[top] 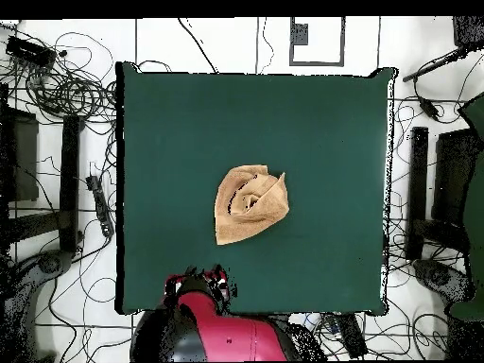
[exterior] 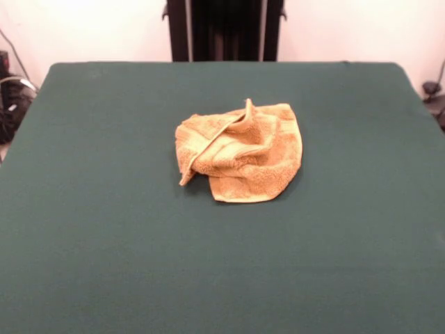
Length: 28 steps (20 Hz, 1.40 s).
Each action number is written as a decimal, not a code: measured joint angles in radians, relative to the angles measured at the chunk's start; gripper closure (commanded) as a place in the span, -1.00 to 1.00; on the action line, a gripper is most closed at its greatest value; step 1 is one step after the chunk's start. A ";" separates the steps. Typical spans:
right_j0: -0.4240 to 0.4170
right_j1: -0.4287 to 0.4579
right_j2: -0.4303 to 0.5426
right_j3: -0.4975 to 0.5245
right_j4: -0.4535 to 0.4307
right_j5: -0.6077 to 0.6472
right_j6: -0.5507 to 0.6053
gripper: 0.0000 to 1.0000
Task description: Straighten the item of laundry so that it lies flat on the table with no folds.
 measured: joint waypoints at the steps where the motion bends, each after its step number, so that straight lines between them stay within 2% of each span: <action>1: 0.000 0.006 0.000 0.007 -0.002 -0.011 0.000 -1.00; 16: -0.002 0.032 0.000 0.070 -0.003 -0.041 0.000 -1.00; 20: 0.004 0.075 -0.008 0.073 -0.020 -0.106 0.000 -1.00; 28: 0.010 0.210 -0.029 0.094 -0.062 -0.325 0.000 -1.00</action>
